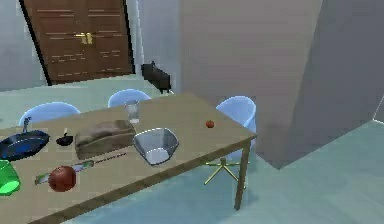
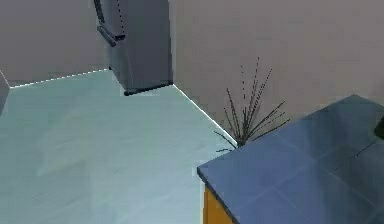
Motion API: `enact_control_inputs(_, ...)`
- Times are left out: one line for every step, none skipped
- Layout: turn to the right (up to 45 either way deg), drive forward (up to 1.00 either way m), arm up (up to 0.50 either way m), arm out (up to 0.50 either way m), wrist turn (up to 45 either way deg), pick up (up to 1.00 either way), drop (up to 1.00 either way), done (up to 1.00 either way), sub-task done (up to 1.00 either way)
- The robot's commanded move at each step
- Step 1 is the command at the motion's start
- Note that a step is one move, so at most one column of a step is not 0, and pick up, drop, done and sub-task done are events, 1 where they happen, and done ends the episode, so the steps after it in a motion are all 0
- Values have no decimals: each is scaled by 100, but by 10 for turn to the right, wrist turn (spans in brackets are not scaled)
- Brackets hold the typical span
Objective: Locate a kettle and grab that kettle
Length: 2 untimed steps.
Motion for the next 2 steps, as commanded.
enact_control_inputs(-300, 0, 0, 0, 0, 0, 0, 0, 0)
enact_control_inputs(0, 20, 0, 0, 0, 0, 0, 0, 0)
